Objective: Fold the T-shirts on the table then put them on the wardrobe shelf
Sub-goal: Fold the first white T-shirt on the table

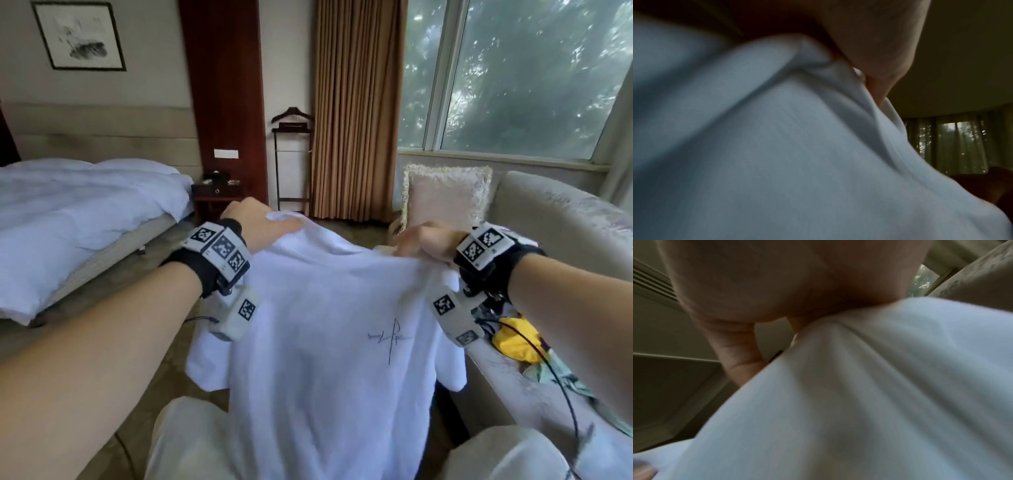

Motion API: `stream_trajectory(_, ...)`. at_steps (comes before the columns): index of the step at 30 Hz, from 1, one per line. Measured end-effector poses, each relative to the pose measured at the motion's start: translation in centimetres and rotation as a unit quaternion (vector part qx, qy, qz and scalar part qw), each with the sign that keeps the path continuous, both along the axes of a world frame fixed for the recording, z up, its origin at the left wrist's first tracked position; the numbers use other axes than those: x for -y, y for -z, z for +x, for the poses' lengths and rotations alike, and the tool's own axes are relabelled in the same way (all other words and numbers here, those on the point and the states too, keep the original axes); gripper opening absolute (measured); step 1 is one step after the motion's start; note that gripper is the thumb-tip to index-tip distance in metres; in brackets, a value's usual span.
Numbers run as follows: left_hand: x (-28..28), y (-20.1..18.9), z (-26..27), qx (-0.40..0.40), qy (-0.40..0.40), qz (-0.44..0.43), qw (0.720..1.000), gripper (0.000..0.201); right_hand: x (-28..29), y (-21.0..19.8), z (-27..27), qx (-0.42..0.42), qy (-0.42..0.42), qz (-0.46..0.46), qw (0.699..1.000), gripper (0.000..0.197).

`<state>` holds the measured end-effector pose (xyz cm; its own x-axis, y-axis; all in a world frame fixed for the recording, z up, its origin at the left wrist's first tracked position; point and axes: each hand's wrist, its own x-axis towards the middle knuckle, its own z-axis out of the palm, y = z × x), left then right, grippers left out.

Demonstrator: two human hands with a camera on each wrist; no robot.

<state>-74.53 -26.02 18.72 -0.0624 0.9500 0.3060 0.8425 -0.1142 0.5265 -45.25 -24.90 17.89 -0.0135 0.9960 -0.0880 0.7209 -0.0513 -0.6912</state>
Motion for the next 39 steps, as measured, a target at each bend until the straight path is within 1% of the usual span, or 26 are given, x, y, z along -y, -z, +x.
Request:
stream_trajectory(1,-1.2,0.9,-0.2,-0.017,0.007,-0.033,0.999,0.060,-1.0,1.1,0.5,0.000,0.021,-0.002,1.000,0.030)
stream_trajectory(2,-3.0,1.9,-0.4,-0.024,0.018,-0.063,0.998,0.064,-2.6,2.4,0.9,-0.003,0.049,-0.006,0.999,0.030)
stream_trajectory(3,-3.6,2.7,-0.6,-0.023,0.032,-0.075,0.996,0.071,-3.0,3.5,1.4,-0.001,0.073,0.003,0.997,0.028)
stream_trajectory(5,-6.7,5.2,-1.3,-0.010,0.050,-0.097,0.994,0.093,-5.2,5.9,1.9,0.019,0.117,0.007,0.993,0.026)
stream_trajectory(6,-8.2,6.5,-1.6,-0.011,0.054,-0.112,0.992,0.098,-6.3,7.0,1.9,0.029,0.139,0.009,0.990,0.028)
stream_trajectory(7,-9.5,7.8,-1.7,-0.018,0.060,-0.131,0.989,0.098,-7.4,8.0,2.0,0.039,0.156,0.010,0.987,0.030)
stream_trajectory(8,-10.8,9.2,-2.0,-0.024,0.064,-0.147,0.987,0.092,-8.5,9.0,2.0,0.056,0.167,0.014,0.984,0.031)
stream_trajectory(9,-11.8,10.4,-2.2,-0.031,0.075,-0.163,0.983,0.083,-9.6,9.8,1.9,0.074,0.171,0.016,0.982,0.030)
stream_trajectory(11,-14.1,12.6,-2.5,-0.036,0.085,-0.191,0.977,0.057,-11.7,11.3,1.7,0.103,0.176,0.005,0.979,0.025)
stream_trajectory(13,-16.6,14.4,-2.5,-0.028,0.048,-0.188,0.981,0.026,-13.7,12.8,1.4,0.118,0.171,-0.012,0.978,0.027)
stream_trajectory(14,-17.9,15.3,-2.5,-0.024,0.018,-0.172,0.985,0.020,-14.8,13.7,1.2,0.127,0.170,-0.022,0.977,0.029)
stream_trajectory(16,-20.4,17.6,-2.7,0.000,-0.026,-0.159,0.987,0.027,-17.2,15.5,0.8,0.141,0.173,-0.043,0.974,0.031)
stream_trajectory(19,-23.0,20.9,-3.6,0.028,-0.087,-0.169,0.981,0.034,-20.6,18.6,0.4,0.145,0.187,-0.073,0.969,0.031)
stream_trajectory(22,-24.8,24.1,-4.7,0.015,-0.103,-0.213,0.972,0.047,-23.4,21.2,0.5,0.165,0.193,-0.106,0.962,0.034)
stream_trajectory(24,-26.0,25.9,-5.5,0.025,-0.111,-0.236,0.965,0.051,-25.0,22.8,0.5,0.185,0.189,-0.125,0.956,0.035)
stream_trajectory(26,-27.3,27.3,-6.3,0.030,-0.122,-0.251,0.960,0.053,-26.2,24.2,0.3,0.185,0.191,-0.143,0.953,0.037)
stream_trajectory(29,-28.9,28.8,-6.5,0.024,-0.143,-0.265,0.953,0.050,-27.6,26.0,-0.2,0.177,0.198,-0.159,0.951,0.039)
stream_trajectory(32,-30.7,29.8,-6.5,0.028,-0.154,-0.266,0.951,0.050,-28.9,27.2,-0.6,0.188,0.198,-0.163,0.948,0.044)
stream_trajectory(35,-32.5,30.5,-6.8,0.040,-0.158,-0.276,0.947,0.051,-30.3,28.5,-0.6,0.195,0.198,-0.167,0.946,0.038)
stream_trajectory(37,-33.2,31.0,-6.8,0.028,-0.146,-0.303,0.941,0.053,-31.0,29.3,-0.5,0.200,0.196,-0.176,0.944,0.032)
stream_trajectory(39,-33.2,31.2,-6.5,0.007,-0.135,-0.328,0.935,0.052,-31.5,29.9,-0.5,0.201,0.189,-0.178,0.944,0.030)
